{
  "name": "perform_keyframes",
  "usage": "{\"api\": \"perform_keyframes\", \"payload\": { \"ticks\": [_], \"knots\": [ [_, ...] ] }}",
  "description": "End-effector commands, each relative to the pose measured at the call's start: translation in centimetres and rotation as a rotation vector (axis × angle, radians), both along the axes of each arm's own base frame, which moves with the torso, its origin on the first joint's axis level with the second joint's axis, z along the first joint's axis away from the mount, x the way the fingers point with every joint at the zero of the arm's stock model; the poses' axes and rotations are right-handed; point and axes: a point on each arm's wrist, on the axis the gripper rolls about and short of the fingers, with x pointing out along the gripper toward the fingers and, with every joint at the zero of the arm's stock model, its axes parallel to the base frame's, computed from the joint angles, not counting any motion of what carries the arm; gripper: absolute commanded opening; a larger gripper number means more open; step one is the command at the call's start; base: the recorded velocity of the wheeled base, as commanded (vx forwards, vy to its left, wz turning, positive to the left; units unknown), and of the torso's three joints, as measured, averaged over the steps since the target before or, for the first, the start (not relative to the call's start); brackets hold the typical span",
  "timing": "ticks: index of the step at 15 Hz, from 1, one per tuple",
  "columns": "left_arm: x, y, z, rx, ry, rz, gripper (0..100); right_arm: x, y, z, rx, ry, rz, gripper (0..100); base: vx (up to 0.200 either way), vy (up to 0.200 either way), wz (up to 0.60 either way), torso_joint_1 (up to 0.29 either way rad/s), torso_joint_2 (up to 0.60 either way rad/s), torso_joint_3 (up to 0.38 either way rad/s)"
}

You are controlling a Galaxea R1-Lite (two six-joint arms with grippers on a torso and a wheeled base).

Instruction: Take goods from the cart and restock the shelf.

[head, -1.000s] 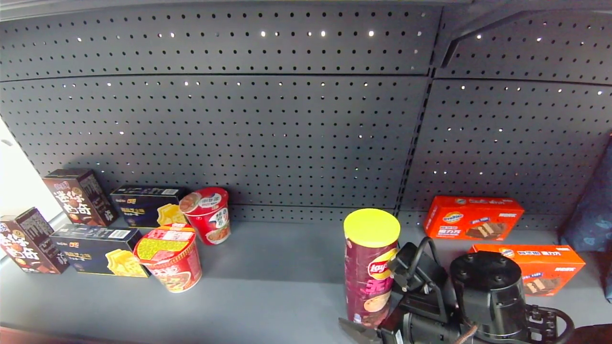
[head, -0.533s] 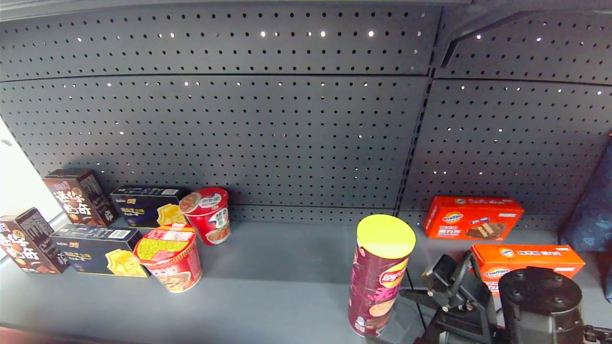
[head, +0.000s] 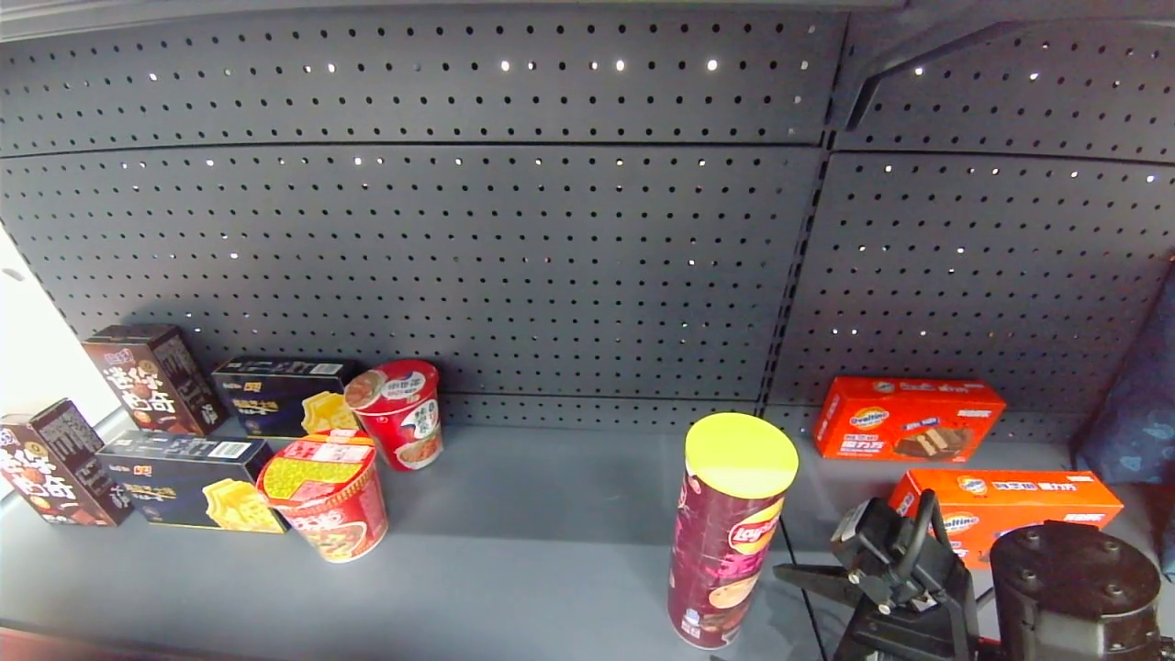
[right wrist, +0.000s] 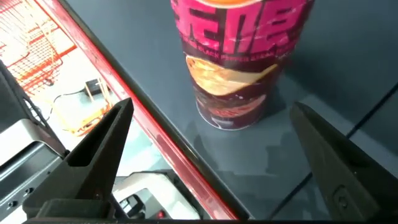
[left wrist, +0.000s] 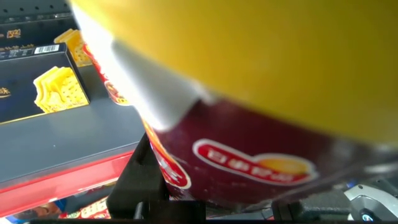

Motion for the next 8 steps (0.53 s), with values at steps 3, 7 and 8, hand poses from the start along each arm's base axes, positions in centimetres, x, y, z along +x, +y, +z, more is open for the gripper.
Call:
{"api": "perform_keyframes", "payload": {
  "ticks": [3,7,8],
  "knots": [
    [-0.1,0.0,0.0,0.000,-0.007,-0.002,0,-0.1,0.3,-0.4,-0.005,0.017,0.037,100,0.000,0.000,0.00,0.000,0.00,0.000],
    [0.0,0.0,-0.3,0.001,0.001,-0.003,0,-1.1,0.8,-0.2,0.002,0.014,0.089,100,0.000,0.000,0.00,0.000,0.00,0.000],
    [0.0,0.0,-0.3,0.000,-0.001,-0.003,0,-1.2,0.9,-0.2,0.002,0.014,0.096,100,0.000,0.000,0.00,0.000,0.00,0.000]
  ]
}}
